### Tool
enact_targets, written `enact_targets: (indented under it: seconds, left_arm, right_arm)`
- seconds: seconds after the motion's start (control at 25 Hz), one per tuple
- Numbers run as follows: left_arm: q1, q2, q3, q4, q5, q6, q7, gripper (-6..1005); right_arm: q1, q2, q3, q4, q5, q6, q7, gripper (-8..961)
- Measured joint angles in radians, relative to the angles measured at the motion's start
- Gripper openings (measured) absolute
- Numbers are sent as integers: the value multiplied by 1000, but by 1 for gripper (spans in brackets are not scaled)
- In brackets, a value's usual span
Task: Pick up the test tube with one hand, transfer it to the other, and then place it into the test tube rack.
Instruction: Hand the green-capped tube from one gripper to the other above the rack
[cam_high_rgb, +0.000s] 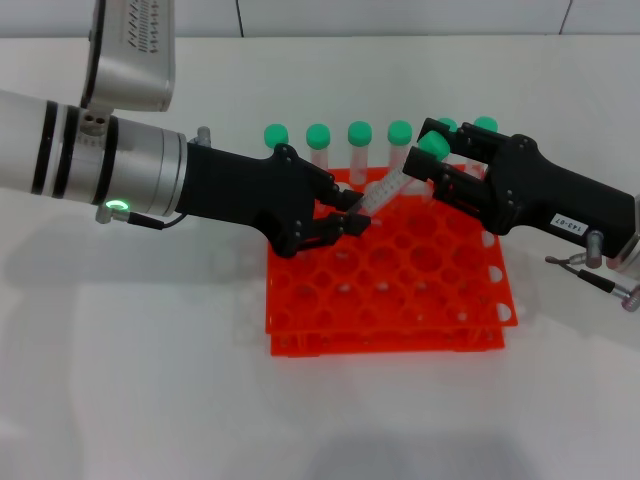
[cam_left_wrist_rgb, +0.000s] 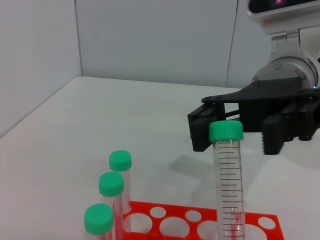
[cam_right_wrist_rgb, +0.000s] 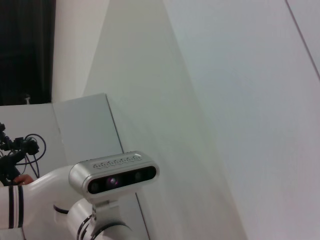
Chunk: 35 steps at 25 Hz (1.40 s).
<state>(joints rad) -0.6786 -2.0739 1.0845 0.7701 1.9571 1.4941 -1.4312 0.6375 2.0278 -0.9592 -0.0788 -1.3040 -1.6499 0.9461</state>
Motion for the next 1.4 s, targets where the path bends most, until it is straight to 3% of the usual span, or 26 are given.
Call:
enact_targets:
  seconds: [0.08, 0.32, 1.16, 1.4]
  left_arm:
    - [0, 0, 0, 0, 0, 0, 0, 321]
    - [-1, 0, 0, -1, 2, 1, 8, 326]
    - [2, -3, 13, 40, -29, 5, -123, 342]
    - [46, -3, 31, 207, -16, 29, -274, 546]
  right_arm:
    - [0, 0, 4, 0, 0, 2, 1, 528]
    - [2, 0, 8, 1, 0, 4, 3, 301]
    - [2, 0, 10, -1, 0, 4, 12, 254]
    - [-6, 0, 8, -10, 1, 1, 16, 254]
